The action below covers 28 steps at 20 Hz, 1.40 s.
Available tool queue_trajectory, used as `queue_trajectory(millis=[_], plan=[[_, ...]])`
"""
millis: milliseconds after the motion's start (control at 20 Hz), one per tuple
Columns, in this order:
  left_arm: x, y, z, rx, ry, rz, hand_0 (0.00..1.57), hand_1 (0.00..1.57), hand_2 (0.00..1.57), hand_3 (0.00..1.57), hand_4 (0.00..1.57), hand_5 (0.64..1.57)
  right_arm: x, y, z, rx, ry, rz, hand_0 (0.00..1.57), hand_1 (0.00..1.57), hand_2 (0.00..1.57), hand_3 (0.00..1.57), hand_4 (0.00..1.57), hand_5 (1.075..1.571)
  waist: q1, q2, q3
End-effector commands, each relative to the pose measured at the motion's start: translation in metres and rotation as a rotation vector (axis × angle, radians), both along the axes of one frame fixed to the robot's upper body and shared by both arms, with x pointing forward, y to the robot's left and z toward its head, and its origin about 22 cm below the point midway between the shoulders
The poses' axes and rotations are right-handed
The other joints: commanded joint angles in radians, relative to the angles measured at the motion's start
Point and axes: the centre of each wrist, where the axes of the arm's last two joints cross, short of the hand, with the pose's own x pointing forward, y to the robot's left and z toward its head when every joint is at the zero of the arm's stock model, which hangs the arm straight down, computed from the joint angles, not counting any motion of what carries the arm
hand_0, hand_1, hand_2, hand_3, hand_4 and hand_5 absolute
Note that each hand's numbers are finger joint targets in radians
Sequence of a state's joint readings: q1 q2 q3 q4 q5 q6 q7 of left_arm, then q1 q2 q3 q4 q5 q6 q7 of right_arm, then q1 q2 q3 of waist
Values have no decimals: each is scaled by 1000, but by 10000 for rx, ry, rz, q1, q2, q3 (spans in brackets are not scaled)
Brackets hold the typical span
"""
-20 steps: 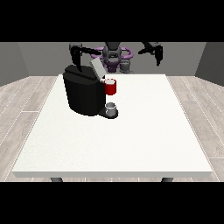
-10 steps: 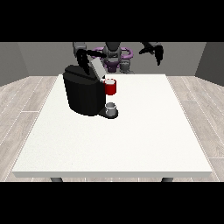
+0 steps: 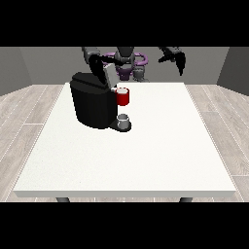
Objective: Insert the coffee pod into the coffee machine and close the lid
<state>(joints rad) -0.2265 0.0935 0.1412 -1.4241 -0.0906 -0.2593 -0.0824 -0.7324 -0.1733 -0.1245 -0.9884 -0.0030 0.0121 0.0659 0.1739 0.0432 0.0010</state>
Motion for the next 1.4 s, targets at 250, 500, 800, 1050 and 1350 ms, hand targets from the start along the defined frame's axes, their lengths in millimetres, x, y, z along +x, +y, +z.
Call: queue_trajectory(millis=[250,500,800,1050,1350], plan=[[12,-30,15,155,-315,-279,0,0,0,0,372,1571,15,49,43,-663,-1041,830,0,0,0,0,0,1571,452,581,-8],[12,-18,5,36,-359,-354,0,0,0,0,362,1571,11,72,62,-1229,-1415,1025,0,0,0,0,0,1571,665,611,-18],[19,-33,14,377,-608,-811,0,0,0,0,337,1571,13,64,99,-2149,-2305,822,0,0,0,0,203,1571,1214,1148,-13],[21,-42,16,125,-686,-1113,0,0,0,0,386,1571,12,65,117,-2221,-2166,556,0,0,0,0,241,1571,1593,944,-14],[30,-48,38,296,-1479,-1664,0,0,0,0,382,1571,7,55,128,-2531,-2375,78,0,0,0,0,87,1571,2505,1477,1]])
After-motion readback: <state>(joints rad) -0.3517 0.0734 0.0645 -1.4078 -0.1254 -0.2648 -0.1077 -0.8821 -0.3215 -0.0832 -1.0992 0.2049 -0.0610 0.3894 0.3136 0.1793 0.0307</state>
